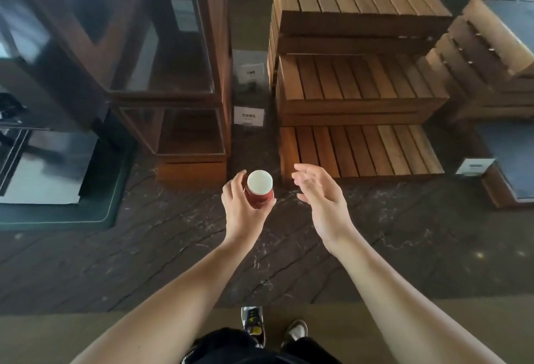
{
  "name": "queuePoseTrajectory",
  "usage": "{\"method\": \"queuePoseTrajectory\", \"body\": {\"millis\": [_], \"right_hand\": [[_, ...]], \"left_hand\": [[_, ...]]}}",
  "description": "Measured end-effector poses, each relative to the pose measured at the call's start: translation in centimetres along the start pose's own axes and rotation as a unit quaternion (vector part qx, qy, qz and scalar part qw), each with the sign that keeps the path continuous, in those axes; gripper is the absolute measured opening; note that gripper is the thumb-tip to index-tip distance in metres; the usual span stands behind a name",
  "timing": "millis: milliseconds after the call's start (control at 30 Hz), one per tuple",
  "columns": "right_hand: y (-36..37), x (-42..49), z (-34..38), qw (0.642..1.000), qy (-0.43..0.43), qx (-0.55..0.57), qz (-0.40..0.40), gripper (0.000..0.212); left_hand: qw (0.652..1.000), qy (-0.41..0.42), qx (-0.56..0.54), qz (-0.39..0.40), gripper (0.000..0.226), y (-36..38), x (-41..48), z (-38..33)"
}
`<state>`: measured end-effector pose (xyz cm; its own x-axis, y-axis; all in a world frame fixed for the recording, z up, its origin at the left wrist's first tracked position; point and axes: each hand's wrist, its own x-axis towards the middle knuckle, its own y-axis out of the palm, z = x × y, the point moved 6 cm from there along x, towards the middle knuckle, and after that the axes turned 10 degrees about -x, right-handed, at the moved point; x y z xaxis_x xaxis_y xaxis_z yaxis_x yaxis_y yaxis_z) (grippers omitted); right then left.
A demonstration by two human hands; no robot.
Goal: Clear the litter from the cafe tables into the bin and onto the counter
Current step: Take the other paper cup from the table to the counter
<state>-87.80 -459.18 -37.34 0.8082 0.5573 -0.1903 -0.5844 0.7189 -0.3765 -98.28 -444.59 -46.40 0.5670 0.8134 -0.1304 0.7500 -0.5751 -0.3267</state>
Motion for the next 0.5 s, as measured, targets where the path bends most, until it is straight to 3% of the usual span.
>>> {"method": "queuePoseTrajectory", "body": {"millis": [100,233,500], "right_hand": [[0.3,0.5,0.4,1.0,-0.003,0.011,0.011,0.034],[0.7,1.0,1.2,1.0,-0.015,0.024,0.014,0.035],[-0.2,1.2,2.4,0.999,-0.031,0.027,0.006,0.04]], "left_hand": [[1.0,-0.001,-0.013,-0.018,0.072,-0.9,-1.6,-0.2],[0.999,0.002,-0.023,0.028,0.032,-0.7,-3.8,-0.6],[0.996,0.022,-0.004,0.091,0.015,1.1,-2.5,-1.8]]}}
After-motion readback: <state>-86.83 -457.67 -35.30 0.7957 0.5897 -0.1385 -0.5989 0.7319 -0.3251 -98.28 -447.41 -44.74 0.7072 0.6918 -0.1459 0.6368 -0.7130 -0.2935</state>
